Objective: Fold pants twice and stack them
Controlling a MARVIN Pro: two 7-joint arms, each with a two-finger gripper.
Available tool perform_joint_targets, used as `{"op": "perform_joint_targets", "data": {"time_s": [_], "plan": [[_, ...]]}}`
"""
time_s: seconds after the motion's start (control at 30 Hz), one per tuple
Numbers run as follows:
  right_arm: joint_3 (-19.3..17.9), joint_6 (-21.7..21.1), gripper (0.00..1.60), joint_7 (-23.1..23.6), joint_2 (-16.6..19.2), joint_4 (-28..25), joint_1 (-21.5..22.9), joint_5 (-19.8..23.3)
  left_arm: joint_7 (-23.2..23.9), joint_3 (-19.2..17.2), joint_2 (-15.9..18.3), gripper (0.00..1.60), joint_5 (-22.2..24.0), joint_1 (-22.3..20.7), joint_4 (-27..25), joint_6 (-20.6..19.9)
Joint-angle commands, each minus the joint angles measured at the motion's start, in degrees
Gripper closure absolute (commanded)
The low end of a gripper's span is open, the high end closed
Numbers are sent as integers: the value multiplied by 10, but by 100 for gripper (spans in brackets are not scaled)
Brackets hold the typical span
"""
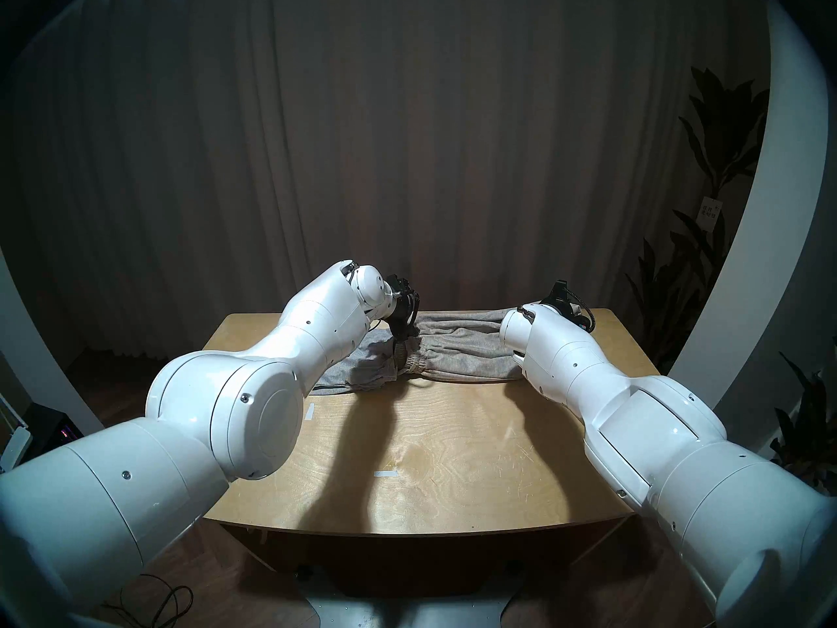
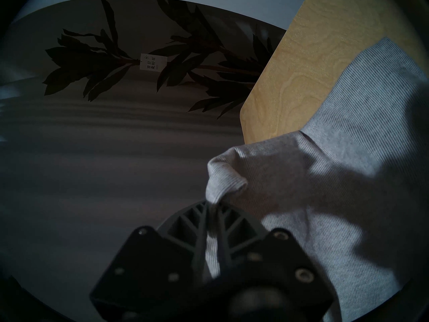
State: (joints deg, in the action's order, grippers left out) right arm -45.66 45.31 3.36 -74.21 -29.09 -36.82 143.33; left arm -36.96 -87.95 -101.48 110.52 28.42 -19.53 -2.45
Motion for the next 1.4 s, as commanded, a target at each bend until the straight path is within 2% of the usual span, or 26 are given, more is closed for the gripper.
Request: {"op": "perform_joint_targets", "data": {"time_s": [0.0,0.03,0.07,0.1,0.43,0.57,0.77,0.93,1.07,1.37], "plan": [[-9,2,82,10,-7,2,31,1,12,3,-5,4,-3,-28,-6,1],[-11,2,81,11,-9,4,32,1,13,4,-5,6,-5,-28,-6,2],[-13,2,19,11,-10,5,34,1,14,5,-5,7,-6,-28,-6,3],[-14,2,0,12,-11,7,36,1,15,6,-5,6,-7,-29,-6,3],[-32,3,0,20,-21,13,53,4,25,12,-6,12,-16,-35,-5,7],[-43,5,0,26,-27,9,68,6,31,15,-8,3,-18,-44,-8,3],[-75,16,0,38,-40,-7,86,23,46,29,-1,0,-32,-67,-21,-23],[-103,3,0,56,-33,-45,68,45,76,67,23,0,-70,-78,-46,-63],[-94,-4,0,68,-19,-67,52,37,91,83,42,0,-86,-78,-61,-86],[-40,-28,0,83,12,-101,23,-4,102,97,86,0,-107,-65,-73,-109]]}}
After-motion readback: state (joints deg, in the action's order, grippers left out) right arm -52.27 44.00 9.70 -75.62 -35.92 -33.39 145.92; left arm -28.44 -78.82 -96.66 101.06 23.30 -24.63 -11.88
